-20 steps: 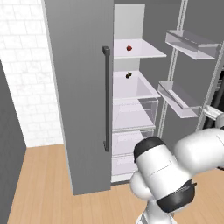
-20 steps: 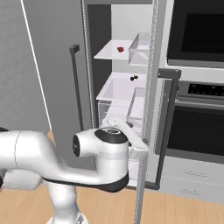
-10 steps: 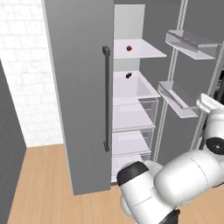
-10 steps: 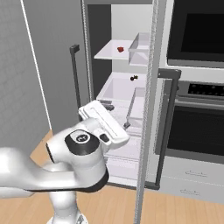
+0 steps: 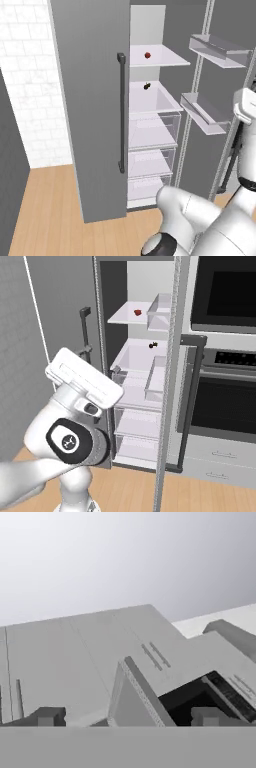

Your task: Take the strawberry from the fridge and place it on top of the pancake, located on the dining counter.

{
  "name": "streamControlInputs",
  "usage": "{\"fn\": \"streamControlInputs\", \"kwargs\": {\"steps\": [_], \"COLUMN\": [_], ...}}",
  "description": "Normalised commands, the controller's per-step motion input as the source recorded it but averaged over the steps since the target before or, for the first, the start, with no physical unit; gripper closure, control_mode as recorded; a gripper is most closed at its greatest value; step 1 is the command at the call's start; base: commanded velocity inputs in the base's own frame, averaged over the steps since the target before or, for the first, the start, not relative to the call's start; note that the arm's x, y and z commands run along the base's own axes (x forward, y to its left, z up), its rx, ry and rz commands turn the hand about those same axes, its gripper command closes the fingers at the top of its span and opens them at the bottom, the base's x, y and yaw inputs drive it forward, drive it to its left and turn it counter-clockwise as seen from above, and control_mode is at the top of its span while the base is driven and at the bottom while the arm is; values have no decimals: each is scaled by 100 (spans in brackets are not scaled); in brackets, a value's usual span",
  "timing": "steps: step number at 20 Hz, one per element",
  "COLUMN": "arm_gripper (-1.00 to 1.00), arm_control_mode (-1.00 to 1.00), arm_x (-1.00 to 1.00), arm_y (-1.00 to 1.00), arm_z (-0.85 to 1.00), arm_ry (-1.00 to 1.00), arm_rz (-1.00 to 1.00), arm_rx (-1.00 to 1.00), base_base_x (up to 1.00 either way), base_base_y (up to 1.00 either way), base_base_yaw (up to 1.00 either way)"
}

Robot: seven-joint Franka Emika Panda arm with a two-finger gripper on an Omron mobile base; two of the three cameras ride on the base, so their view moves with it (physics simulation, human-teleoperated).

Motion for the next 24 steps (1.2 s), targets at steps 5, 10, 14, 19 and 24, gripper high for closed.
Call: {"fn": "streamControlInputs", "kwargs": {"steps": [5,10,14,19,24], "arm_gripper": [-100,-100,-100,-100,-100], "arm_control_mode": [-100,-100,-100,-100,-100], "arm_x": [-18,26,16,-41,-31], "arm_y": [80,82,64,14,21], "arm_z": [100,97,67,14,-41], "arm_ry": [-5,23,23,-15,-44], "arm_rz": [21,46,49,33,2], "arm_rx": [31,41,49,84,100], "base_base_x": [0,0,0,0,0], "base_base_y": [0,0,0,0,0], "base_base_yaw": [0,0,0,0,0]}}
